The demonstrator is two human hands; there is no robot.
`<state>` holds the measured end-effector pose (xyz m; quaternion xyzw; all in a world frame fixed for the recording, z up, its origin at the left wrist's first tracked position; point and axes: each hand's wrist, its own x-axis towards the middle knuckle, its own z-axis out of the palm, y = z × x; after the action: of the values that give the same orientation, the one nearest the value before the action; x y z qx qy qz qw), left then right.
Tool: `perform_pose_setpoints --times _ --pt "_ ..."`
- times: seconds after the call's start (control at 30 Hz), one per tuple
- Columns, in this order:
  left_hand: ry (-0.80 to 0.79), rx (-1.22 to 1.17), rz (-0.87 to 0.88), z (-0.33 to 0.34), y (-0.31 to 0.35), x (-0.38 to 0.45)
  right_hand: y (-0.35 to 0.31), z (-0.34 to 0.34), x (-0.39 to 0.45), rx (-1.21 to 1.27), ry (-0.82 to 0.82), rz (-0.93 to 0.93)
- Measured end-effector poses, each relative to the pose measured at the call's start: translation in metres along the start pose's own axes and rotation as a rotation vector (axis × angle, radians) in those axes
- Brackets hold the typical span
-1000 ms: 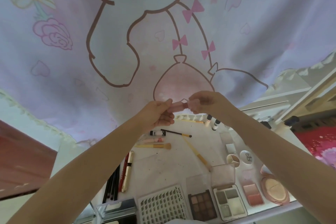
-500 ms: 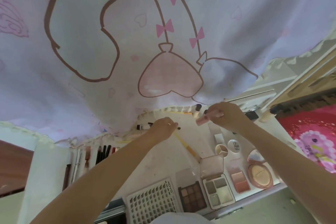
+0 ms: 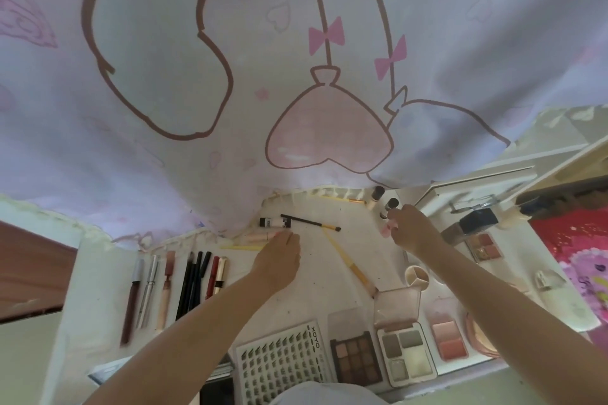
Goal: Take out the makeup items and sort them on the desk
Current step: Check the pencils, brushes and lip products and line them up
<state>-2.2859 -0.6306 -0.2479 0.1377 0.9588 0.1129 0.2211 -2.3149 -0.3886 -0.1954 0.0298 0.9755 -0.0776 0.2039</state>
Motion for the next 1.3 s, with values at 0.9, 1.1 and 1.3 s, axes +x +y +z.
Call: perform_pose_setpoints --times 0.9,1.1,1.3 --pt "0.277 0.041 0.016 -0.031 -0.115 0.018 -0.174 0.059 0.054 -0.166 -0.12 -0.433" --pt "0.094 -0.087 -0.062 -0.028 -0.11 0.015 -0.17 0.06 0.056 -0.054 -0.147 -0.367" --pt "0.082 -0.263 -0.03 -0.024 -0.084 0.014 -0.141 0.044 0.037 0.339 -0.121 -0.262"
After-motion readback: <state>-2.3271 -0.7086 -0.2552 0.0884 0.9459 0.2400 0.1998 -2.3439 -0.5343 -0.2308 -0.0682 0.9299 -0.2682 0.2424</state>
